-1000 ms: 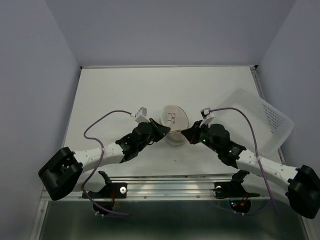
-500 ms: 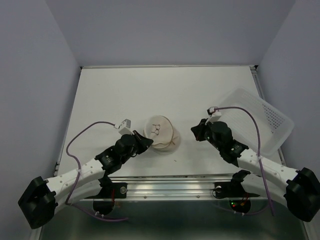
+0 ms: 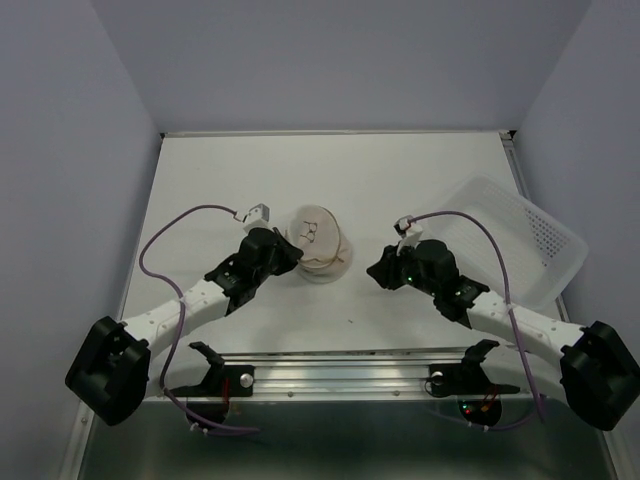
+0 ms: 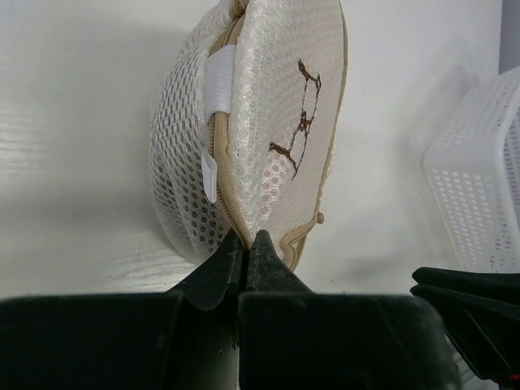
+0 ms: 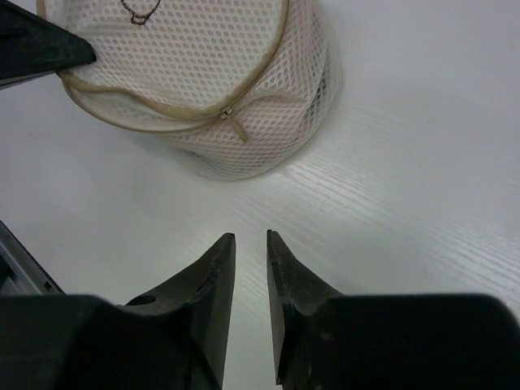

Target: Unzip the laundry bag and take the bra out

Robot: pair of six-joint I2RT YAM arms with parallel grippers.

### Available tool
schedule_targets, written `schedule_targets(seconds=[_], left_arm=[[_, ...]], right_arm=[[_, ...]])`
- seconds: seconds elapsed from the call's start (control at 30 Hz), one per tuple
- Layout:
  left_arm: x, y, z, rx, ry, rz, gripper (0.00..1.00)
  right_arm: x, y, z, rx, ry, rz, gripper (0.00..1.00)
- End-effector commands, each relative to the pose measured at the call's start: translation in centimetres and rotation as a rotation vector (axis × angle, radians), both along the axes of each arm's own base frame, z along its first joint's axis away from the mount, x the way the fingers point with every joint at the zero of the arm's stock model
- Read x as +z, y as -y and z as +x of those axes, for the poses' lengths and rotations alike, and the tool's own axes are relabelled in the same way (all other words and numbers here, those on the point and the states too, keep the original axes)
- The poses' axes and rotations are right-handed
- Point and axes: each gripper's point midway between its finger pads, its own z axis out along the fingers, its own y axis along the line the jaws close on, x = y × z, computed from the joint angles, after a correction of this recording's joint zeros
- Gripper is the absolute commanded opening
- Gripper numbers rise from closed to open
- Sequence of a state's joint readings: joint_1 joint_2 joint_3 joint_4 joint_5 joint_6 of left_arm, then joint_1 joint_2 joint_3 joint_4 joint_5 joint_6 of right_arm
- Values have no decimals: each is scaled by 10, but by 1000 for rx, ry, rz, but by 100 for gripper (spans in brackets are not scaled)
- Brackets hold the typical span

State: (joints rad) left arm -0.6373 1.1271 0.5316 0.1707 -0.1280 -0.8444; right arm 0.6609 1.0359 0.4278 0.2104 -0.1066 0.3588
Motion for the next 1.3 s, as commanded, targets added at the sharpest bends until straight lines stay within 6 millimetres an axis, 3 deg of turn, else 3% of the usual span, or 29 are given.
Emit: schedule_targets(seconds=[0.0, 0.1, 0.2, 0.6, 1.03, 1.17, 1.27], left_arm=[[12, 4, -1, -59, 42, 15, 0], [9, 1, -8, -61, 36, 0, 0], [8, -1, -12, -62, 36, -12, 0], [10, 1, -17, -77, 41, -36, 0], [10, -1, -26, -89, 46, -64, 0], [11, -2, -28, -90, 49, -67, 0], [9, -4, -28, -89, 45, -51, 0]], right_arm=[[23, -24, 0, 112, 54, 53, 34], [15, -34, 5, 132, 38, 39, 44], [10, -47, 10, 150, 34, 26, 47], [-8, -91, 24, 255, 88, -25, 48], [-29, -90, 38, 224, 99, -84, 41], [-32, -91, 37, 231, 91, -84, 28], [-25, -89, 36, 224, 106, -76, 4]])
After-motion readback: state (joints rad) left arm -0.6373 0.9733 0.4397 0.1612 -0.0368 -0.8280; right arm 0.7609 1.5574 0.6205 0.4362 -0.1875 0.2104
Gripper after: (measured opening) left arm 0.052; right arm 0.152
